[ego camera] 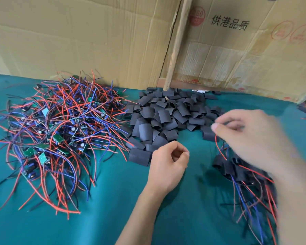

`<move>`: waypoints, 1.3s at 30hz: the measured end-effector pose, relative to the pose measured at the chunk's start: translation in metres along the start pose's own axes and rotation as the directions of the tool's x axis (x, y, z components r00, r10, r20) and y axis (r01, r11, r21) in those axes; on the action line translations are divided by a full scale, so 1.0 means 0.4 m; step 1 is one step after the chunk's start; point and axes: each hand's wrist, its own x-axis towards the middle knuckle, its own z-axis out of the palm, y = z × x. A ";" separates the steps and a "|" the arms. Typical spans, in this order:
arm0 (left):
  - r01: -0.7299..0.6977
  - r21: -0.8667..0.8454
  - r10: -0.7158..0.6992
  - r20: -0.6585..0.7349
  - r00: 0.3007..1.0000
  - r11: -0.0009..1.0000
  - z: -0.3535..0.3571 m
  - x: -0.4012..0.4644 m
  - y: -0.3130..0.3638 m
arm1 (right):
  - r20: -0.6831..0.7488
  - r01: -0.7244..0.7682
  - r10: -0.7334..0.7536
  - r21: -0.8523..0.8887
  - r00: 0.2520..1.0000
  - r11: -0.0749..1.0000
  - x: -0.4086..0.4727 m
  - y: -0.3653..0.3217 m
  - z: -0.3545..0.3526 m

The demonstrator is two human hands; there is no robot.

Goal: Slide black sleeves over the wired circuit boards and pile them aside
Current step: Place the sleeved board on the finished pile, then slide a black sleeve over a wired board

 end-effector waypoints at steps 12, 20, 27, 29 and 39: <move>-0.042 0.044 0.044 -0.042 0.998 0.998 0.003 0.000 -0.003 | 0.339 0.520 -0.536 0.145 0.773 0.842 0.007 -0.472 0.546; -0.048 0.003 0.048 -0.035 0.998 0.999 0.002 0.006 -0.007 | 0.174 0.411 -0.490 0.353 0.854 0.840 0.020 -0.469 0.542; -0.038 -0.026 0.037 -0.029 0.999 0.999 -0.002 0.009 -0.008 | 0.168 0.405 -0.451 0.247 0.877 0.880 0.027 -0.473 0.510; -0.022 -0.015 0.022 -0.022 1.000 1.000 -0.003 0.008 -0.005 | 0.141 0.353 -0.398 0.264 0.907 0.898 0.036 -0.477 0.486; 0.037 0.008 -0.036 -0.043 0.998 0.999 0.002 0.005 0.008 | 0.081 0.411 -0.443 0.252 0.893 0.876 0.077 -0.513 0.395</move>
